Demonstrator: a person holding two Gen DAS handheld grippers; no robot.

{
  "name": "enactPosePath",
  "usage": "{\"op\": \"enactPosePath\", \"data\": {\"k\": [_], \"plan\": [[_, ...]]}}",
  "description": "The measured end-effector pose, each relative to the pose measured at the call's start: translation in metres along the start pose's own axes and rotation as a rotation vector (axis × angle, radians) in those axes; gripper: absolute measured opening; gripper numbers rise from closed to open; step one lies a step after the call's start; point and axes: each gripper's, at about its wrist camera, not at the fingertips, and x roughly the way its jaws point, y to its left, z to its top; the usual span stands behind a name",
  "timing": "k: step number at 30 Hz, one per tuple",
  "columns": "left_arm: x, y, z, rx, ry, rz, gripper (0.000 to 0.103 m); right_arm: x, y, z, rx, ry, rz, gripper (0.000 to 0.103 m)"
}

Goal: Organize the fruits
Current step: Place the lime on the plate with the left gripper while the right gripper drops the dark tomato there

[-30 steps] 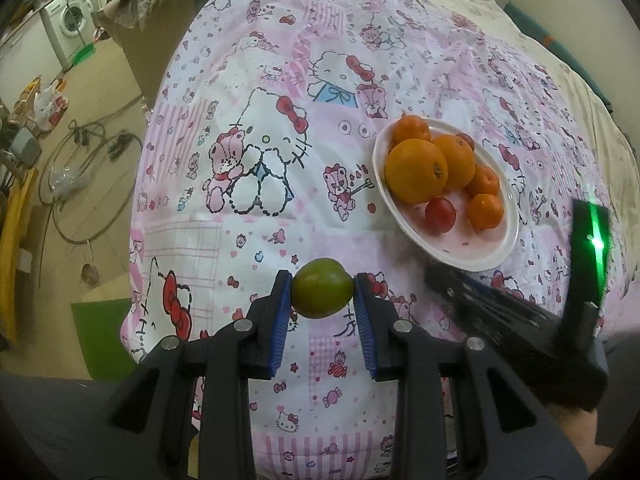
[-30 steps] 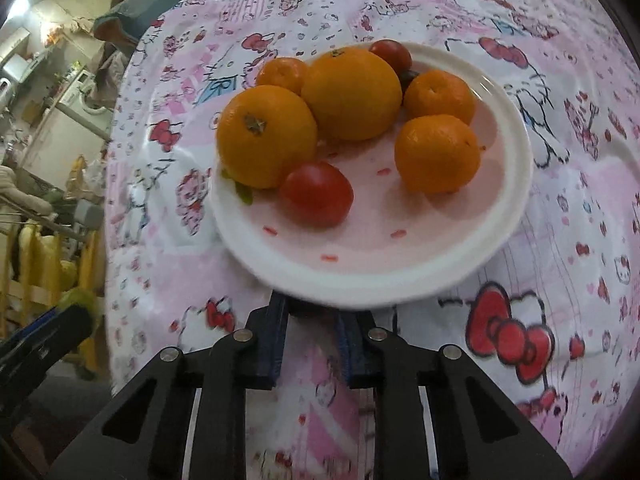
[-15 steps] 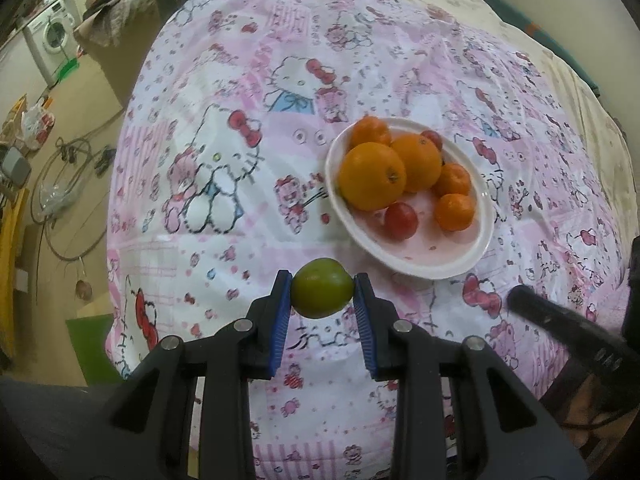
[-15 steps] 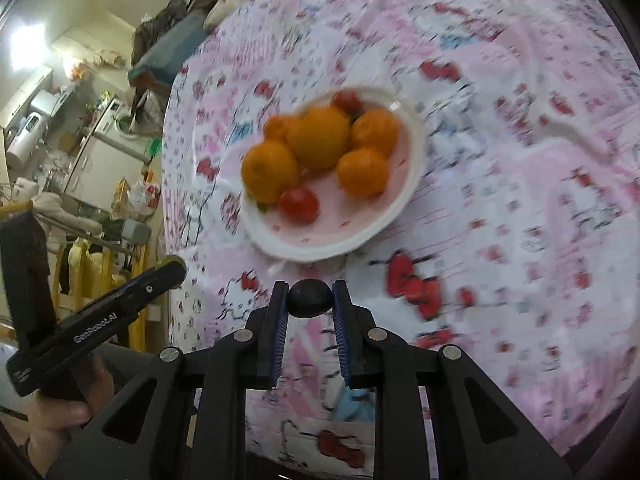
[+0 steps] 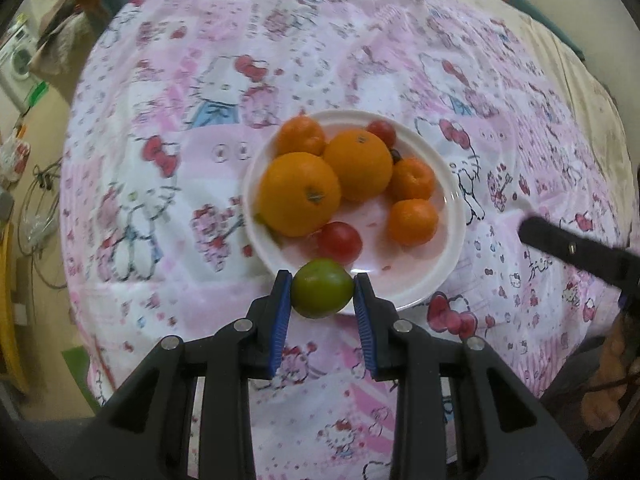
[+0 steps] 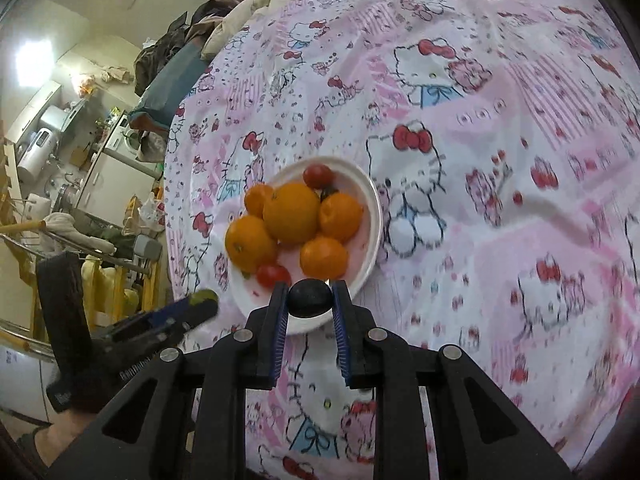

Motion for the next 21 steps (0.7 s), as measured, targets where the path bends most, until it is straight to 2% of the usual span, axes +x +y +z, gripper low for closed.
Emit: {"op": "enactPosePath", "data": {"k": [11, 21], "plan": [[0.033, -0.031, 0.006, 0.045, 0.051, -0.040, 0.027, 0.049, -0.013, 0.025, -0.007, 0.093, -0.043, 0.023], [0.047, -0.034, 0.008, 0.037, 0.077, -0.021, 0.027, 0.065, -0.019, 0.030, -0.021, 0.099, -0.085, 0.024]]}}
